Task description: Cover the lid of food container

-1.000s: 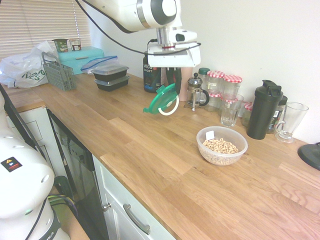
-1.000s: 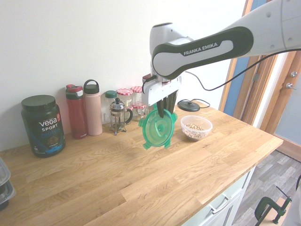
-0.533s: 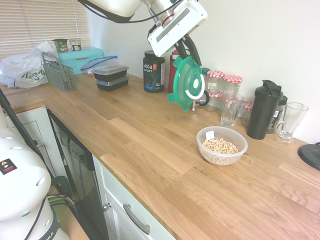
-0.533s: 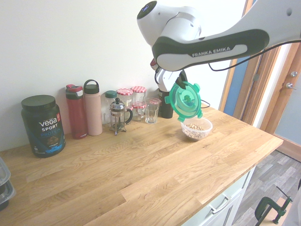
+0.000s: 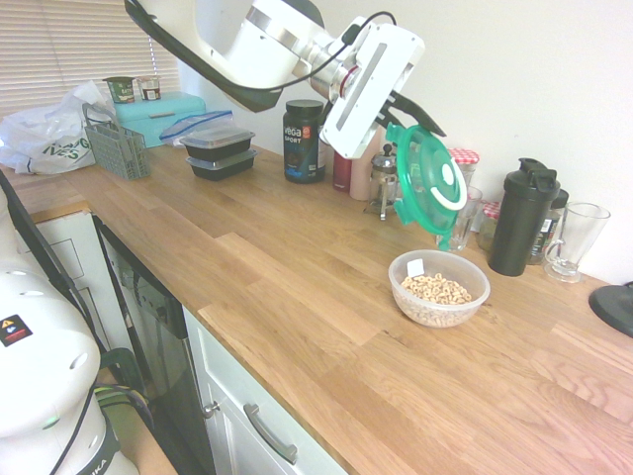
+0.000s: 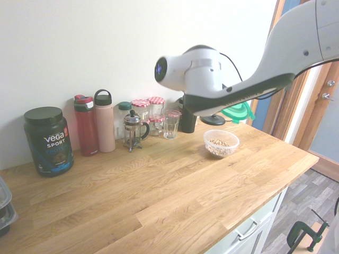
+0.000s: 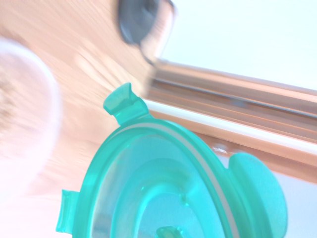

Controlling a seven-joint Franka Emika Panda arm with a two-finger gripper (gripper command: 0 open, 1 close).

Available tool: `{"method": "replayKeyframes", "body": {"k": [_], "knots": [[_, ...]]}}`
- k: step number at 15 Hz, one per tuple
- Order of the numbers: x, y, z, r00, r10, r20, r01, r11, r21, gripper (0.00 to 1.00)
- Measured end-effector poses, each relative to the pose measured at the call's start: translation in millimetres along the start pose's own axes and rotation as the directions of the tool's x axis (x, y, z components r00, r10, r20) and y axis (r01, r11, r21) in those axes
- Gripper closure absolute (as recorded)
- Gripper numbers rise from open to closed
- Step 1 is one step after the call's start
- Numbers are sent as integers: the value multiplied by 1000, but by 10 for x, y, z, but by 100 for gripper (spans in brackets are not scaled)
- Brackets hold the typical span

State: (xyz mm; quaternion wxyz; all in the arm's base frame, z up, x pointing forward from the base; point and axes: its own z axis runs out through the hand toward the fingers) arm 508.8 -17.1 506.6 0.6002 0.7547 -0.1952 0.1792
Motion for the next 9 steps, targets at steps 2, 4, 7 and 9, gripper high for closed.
{"method": "replayKeyframes", "body": {"k": [2, 4, 7, 9], "knots": [[-48, -106, 210, 996, 3, -90, -12, 995, -96, 100], [-61, -252, 386, 985, 78, -154, -96, 988, -118, 100], [-135, -565, 638, 974, 208, -92, -207, 978, 17, 100], [-198, -641, 791, 972, 228, -64, -227, 973, 31, 100]]}}
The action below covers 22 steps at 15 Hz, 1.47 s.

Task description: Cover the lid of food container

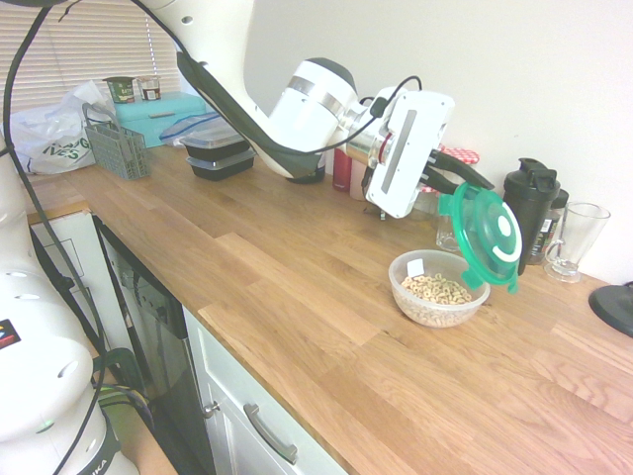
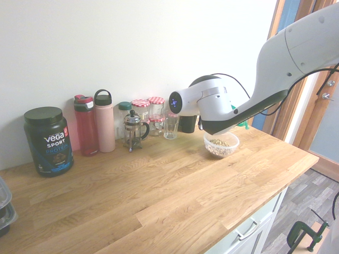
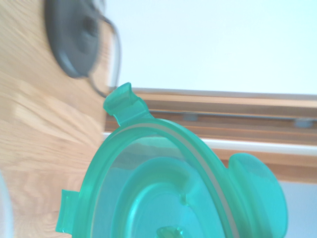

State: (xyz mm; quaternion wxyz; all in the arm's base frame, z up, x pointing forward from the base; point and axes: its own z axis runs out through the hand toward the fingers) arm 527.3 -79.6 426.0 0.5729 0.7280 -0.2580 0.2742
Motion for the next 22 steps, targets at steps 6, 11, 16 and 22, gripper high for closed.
{"method": "replayKeyframes", "body": {"k": [6, 11, 16, 22], "knots": [[-126, -46, 18, 1000, -14, 21, 14, 1000, -2, 100], [-165, -139, -203, 1000, -29, 12, 28, 999, 17, 100], [-251, -196, -285, 999, -48, 19, 48, 999, 9, 0], [-304, -221, -455, 998, -51, 36, 50, 999, 19, 0]]}}
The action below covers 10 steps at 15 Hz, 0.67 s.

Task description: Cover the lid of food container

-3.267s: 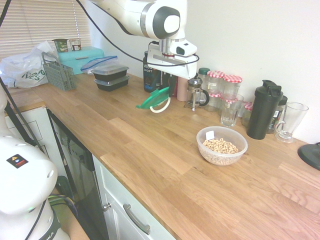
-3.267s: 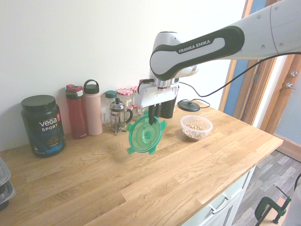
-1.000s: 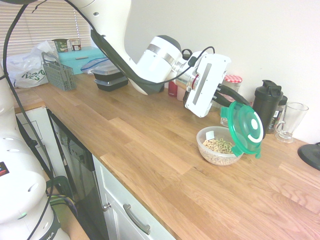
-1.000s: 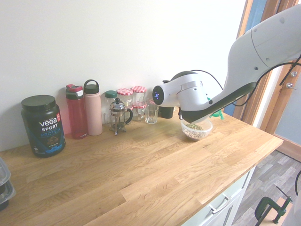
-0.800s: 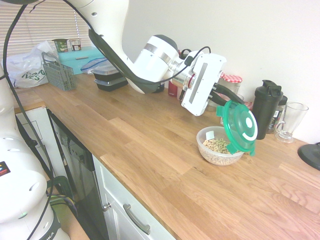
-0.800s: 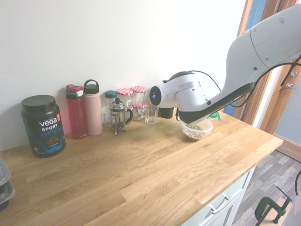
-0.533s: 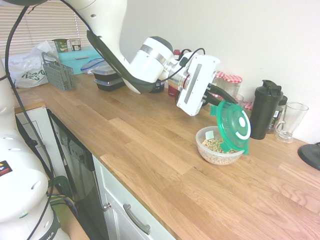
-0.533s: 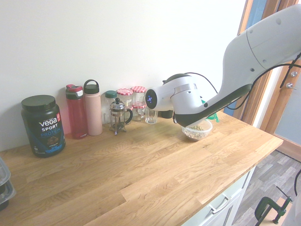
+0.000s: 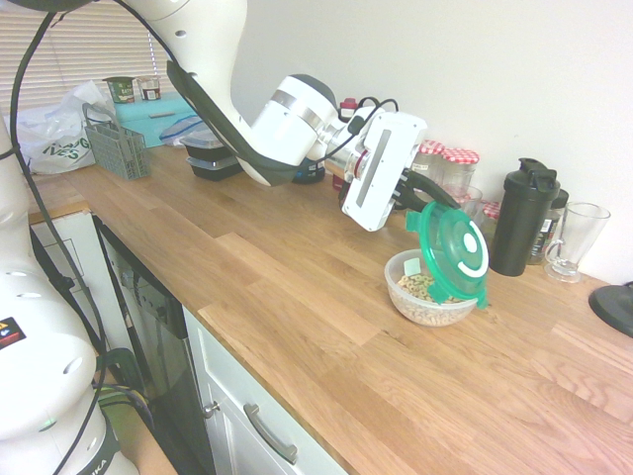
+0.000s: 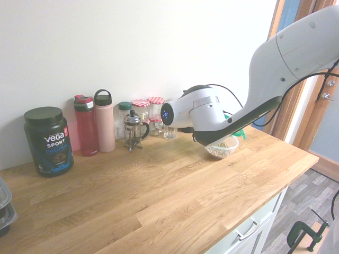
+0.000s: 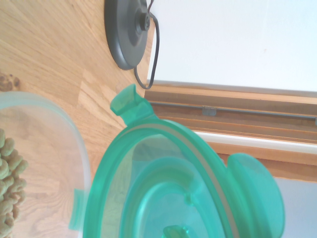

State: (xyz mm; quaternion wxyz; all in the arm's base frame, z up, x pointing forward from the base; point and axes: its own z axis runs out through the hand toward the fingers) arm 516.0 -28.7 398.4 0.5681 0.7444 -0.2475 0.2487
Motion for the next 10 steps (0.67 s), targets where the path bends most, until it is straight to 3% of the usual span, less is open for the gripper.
{"method": "replayKeyframes", "body": {"k": [10], "knots": [[-175, 20, -404, 984, 28, 178, -55, 987, 149, 0]]}}
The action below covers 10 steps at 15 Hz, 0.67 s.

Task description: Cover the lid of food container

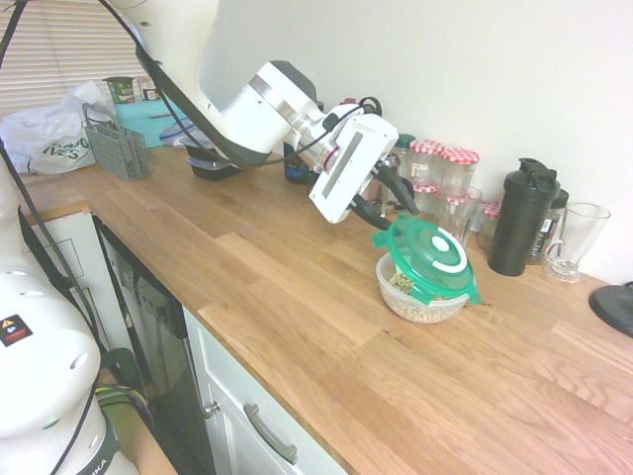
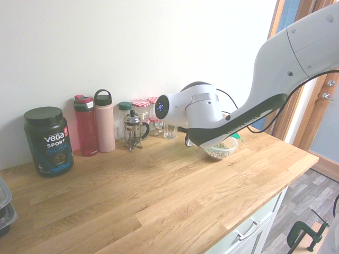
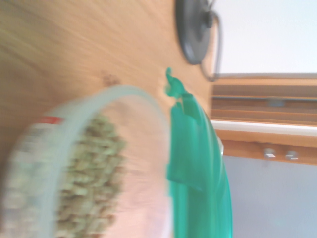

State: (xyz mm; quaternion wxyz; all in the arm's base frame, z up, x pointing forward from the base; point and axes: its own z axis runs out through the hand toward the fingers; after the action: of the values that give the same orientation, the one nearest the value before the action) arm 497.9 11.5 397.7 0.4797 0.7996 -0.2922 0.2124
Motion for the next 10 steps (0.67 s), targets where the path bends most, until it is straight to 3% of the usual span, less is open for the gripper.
{"method": "replayKeyframes", "body": {"k": [6, 10], "knots": [[73, -40, -192, 971, 68, 231, -97, 988, 120, 0], [244, -31, -368, 912, 97, 397, -220, 936, 276, 0]]}}
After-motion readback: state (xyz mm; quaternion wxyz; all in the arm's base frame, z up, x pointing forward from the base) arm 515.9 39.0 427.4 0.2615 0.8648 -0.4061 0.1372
